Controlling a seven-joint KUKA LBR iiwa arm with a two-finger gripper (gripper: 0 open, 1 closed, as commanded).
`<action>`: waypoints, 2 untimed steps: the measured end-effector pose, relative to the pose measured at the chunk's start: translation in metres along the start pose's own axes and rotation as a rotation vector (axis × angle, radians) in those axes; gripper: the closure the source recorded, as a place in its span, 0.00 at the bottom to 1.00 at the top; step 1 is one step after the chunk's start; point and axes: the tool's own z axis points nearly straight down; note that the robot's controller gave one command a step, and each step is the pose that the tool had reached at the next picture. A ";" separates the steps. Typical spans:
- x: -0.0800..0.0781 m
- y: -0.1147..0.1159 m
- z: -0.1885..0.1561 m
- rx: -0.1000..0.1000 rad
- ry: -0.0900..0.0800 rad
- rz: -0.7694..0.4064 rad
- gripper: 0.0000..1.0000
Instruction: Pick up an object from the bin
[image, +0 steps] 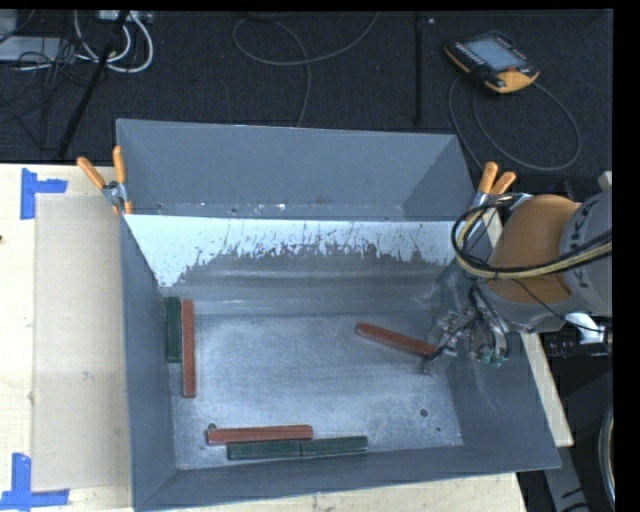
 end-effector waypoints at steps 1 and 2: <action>0.000 0.000 -0.001 0.000 0.000 -0.001 1.00; 0.000 0.000 -0.001 0.000 0.000 -0.002 1.00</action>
Offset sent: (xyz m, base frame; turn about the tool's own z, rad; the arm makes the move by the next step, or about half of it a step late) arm 0.0000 0.0000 0.0030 0.0000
